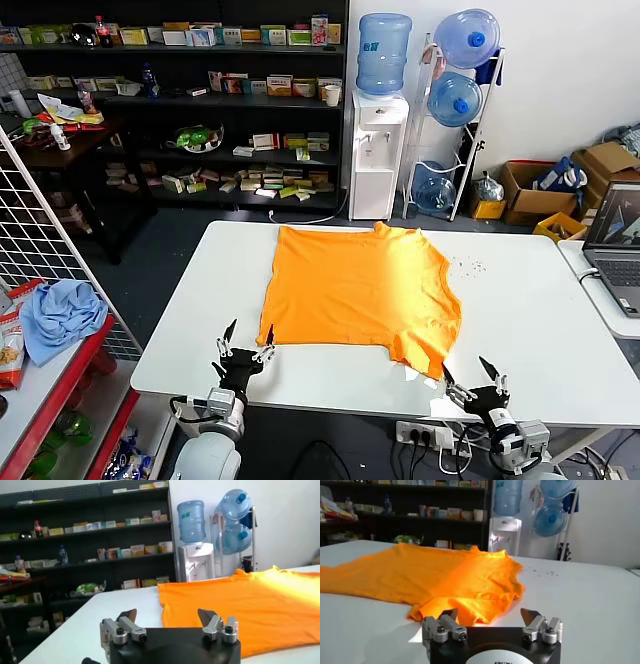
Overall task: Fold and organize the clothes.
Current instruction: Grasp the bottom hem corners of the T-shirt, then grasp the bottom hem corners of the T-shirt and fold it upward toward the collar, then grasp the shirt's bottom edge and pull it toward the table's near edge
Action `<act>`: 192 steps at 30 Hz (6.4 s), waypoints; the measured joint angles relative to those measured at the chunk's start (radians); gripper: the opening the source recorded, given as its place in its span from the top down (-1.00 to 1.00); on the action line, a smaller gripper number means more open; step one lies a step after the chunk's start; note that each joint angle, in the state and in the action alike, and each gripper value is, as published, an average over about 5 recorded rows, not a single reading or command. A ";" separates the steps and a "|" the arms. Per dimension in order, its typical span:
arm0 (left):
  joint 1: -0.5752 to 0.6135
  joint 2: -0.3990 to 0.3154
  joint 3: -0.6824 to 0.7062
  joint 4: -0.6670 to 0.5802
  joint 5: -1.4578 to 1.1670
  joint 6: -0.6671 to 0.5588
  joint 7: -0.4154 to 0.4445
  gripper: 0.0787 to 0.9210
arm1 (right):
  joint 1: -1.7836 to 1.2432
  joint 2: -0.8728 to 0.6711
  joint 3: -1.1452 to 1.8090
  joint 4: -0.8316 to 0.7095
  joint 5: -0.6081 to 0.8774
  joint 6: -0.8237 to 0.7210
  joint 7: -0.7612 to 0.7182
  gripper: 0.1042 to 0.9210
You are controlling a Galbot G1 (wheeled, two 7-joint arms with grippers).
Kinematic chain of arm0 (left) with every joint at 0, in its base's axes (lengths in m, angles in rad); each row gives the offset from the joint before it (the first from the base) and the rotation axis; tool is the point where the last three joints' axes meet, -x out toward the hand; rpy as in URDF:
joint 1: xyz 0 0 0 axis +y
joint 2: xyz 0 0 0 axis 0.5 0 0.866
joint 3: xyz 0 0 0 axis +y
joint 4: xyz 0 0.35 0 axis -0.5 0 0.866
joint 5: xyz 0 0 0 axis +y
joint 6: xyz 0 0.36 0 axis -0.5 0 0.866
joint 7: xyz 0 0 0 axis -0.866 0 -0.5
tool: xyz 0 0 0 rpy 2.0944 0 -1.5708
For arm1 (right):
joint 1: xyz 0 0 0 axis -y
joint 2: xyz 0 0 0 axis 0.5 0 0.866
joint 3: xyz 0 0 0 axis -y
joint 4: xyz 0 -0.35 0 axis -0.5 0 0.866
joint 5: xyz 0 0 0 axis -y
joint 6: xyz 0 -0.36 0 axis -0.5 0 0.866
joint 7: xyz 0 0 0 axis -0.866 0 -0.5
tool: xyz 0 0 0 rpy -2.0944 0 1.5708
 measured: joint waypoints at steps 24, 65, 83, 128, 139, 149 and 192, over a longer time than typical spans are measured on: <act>-0.066 0.010 0.046 0.041 -0.083 0.199 -0.001 -0.77 | 0.095 0.015 -0.075 -0.018 0.024 -0.134 0.066 -0.76; -0.056 0.018 0.049 0.029 -0.129 0.238 -0.015 0.97 | 0.102 0.035 -0.105 0.001 0.018 -0.198 0.112 0.95; 0.086 0.078 0.030 -0.134 -0.115 0.202 -0.036 0.97 | -0.141 -0.033 -0.024 0.228 -0.083 -0.194 0.122 0.95; -0.191 0.140 0.155 0.081 -0.115 0.193 -0.054 0.97 | 0.398 -0.186 -0.218 -0.224 -0.045 -0.016 0.080 0.83; -0.189 0.145 0.153 0.083 -0.150 0.179 -0.054 0.31 | 0.387 -0.202 -0.215 -0.209 0.010 -0.110 0.093 0.05; -0.130 0.153 0.141 0.038 -0.205 0.190 -0.072 -0.37 | 0.290 -0.226 -0.163 -0.136 0.063 -0.203 0.100 -0.64; -0.105 0.163 0.134 0.032 -0.356 0.311 -0.072 0.95 | 0.178 -0.271 -0.152 -0.050 0.111 -0.327 0.130 0.94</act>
